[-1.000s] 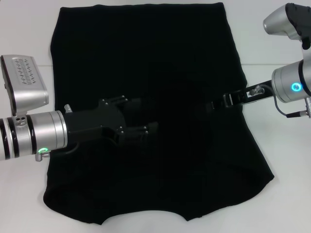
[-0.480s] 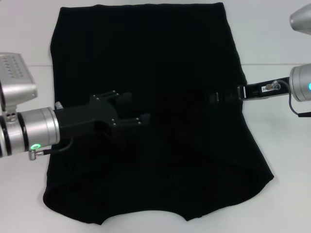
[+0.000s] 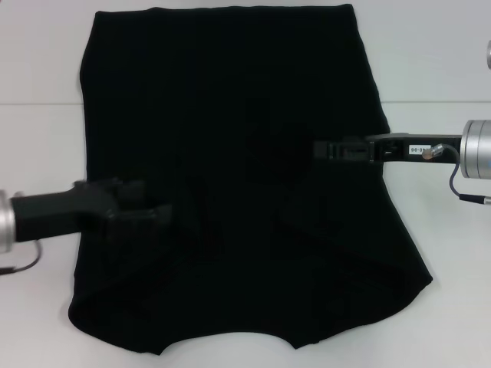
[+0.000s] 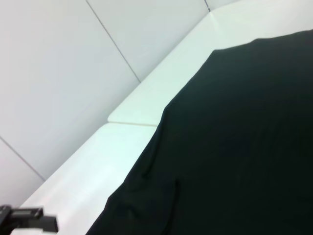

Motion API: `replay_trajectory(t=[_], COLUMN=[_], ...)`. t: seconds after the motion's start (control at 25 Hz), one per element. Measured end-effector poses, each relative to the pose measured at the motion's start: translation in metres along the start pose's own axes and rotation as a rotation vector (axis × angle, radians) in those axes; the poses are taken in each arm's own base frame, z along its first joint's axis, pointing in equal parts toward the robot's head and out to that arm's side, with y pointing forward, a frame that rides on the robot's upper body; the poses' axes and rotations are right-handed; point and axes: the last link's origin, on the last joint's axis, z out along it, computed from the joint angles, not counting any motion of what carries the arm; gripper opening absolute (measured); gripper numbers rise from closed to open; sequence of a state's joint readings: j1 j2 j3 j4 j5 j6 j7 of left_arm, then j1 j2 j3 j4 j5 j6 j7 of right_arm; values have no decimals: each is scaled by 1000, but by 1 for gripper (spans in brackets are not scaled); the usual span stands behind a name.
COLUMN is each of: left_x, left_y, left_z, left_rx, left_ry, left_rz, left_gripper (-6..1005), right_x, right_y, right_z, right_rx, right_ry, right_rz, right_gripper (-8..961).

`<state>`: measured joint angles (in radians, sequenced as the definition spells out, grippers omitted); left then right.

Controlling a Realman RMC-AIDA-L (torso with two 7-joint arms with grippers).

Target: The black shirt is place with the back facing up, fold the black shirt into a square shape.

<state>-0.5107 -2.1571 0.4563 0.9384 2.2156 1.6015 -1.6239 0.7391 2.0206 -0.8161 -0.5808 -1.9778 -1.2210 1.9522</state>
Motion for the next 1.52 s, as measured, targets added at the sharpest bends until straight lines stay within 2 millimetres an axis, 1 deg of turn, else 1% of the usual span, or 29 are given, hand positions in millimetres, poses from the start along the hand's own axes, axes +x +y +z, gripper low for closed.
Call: replay_trajectory(t=[0.04,0.12,0.16,0.2,0.28,0.4,0.52,0.6,0.76,1.08,1.36,1.52], left_x=[-3,-9,-11,-16,-24,-35,-42,-47,-55,-60,-68,-69], left_y=[0,0,0,0,0,-2,-3,-3,-6,-6,-10,-10], left_z=[-6,-18,-20,-28,-37,-48,-52,-52,-47,-38,-27,-24], left_rx=[7,23,26,44,71,106,116,119,127,102,107,103], left_ry=[-21,-64,-72,-98,-132,-161,-174,-192,-220,-230,-294,-302], left_rz=[-14,-29,-28,-21,4,68,125,163,215,321,343,345], left_gripper=[827,826,826,826,826,826,825,825,825,824,790,790], right_x=[-1,-3,-3,-4,-5,-7,-9,-11,-11,-15,-17,-17], right_y=[0,0,0,0,0,1,2,2,2,2,2,2], right_z=[1,2,3,4,6,7,8,8,11,15,16,15], right_rx=[2,6,8,12,16,15,13,13,21,31,36,36], right_ry=[-2,-4,-4,-6,-8,-12,-15,-17,-21,-30,-34,-36], right_rz=[-2,-6,-8,-8,-5,3,4,3,9,28,37,42], right_gripper=[946,946,946,946,946,946,945,945,945,945,944,944])
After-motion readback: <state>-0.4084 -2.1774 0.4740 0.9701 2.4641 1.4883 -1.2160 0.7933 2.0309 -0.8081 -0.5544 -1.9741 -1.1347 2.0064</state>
